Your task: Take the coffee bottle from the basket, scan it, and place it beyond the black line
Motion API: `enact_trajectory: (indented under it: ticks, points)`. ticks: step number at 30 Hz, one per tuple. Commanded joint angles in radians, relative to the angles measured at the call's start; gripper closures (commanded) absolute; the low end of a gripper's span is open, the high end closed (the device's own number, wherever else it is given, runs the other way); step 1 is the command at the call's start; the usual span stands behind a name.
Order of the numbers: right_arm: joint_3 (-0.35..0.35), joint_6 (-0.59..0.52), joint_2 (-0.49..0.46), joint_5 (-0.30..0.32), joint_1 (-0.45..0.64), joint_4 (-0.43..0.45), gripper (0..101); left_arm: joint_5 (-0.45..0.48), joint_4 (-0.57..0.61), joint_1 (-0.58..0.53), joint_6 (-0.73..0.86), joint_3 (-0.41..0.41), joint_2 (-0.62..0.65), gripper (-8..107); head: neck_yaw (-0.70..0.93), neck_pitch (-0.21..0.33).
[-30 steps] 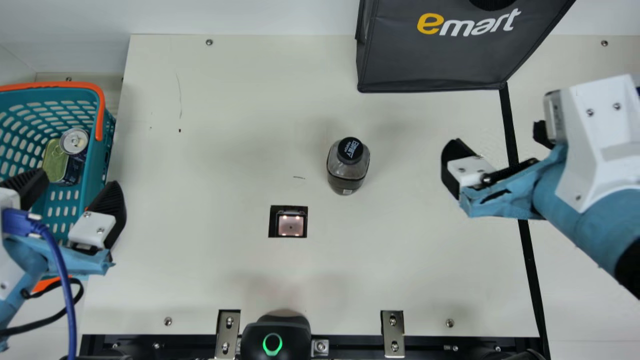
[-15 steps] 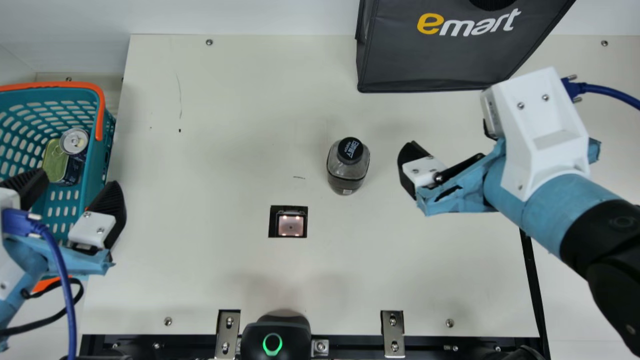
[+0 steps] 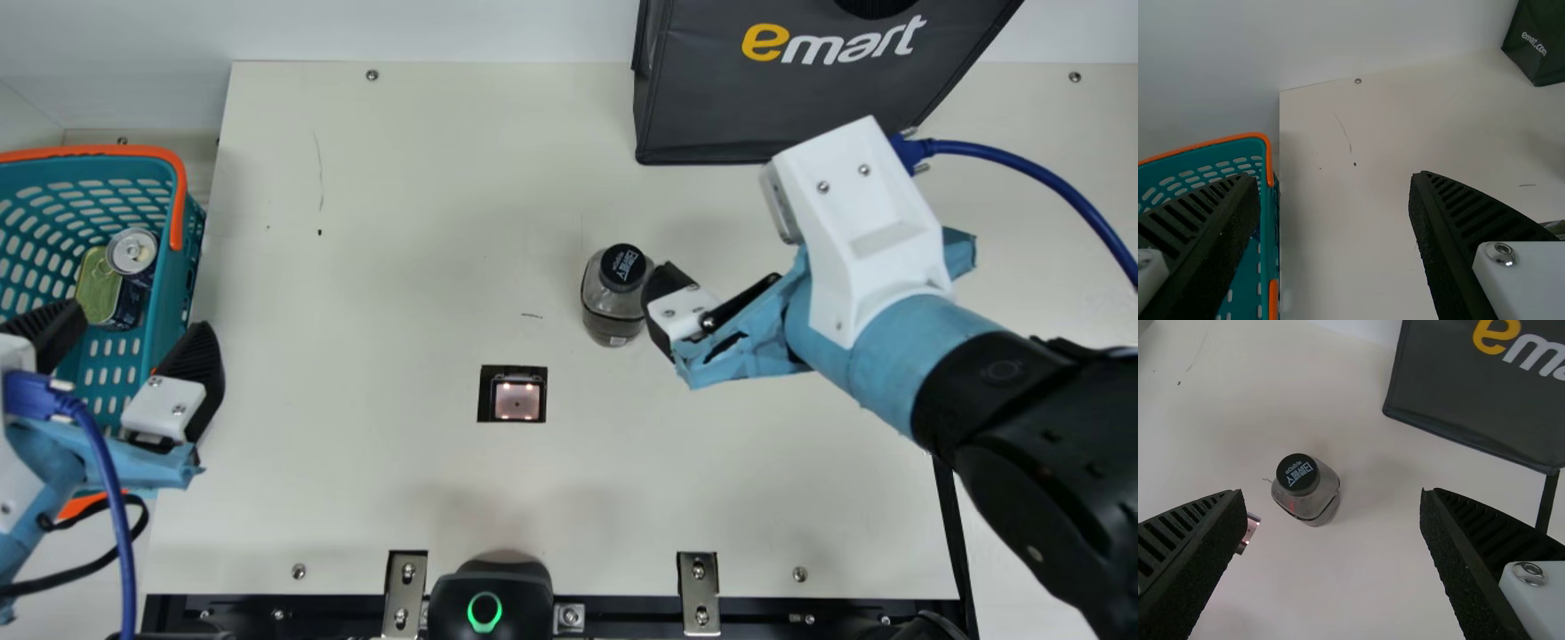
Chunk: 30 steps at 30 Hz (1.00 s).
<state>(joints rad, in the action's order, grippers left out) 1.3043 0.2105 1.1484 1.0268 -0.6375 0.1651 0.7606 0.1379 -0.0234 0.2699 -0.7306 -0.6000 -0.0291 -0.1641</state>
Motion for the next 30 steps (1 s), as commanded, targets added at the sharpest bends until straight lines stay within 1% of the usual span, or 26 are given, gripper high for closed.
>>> enact_trajectory:
  ticks: [1, 13, 30]
  points:
    - [-0.003, 0.002, 0.01, -0.008, -0.007, 0.001, 10, 0.0, 0.0, 0.0, 0.0, 0.0, 0.0, 9, 0.002, 0.026]
    - [-0.013, -0.005, 0.092, -0.062, -0.027, -0.01, 10, 0.0, 0.0, 0.0, 0.0, 0.0, 0.0, 9, 0.002, 0.026]
    - [-0.012, -0.006, 0.209, -0.122, -0.051, -0.029, 10, 0.0, 0.0, 0.0, 0.0, 0.0, 0.0, 9, 0.002, 0.026]
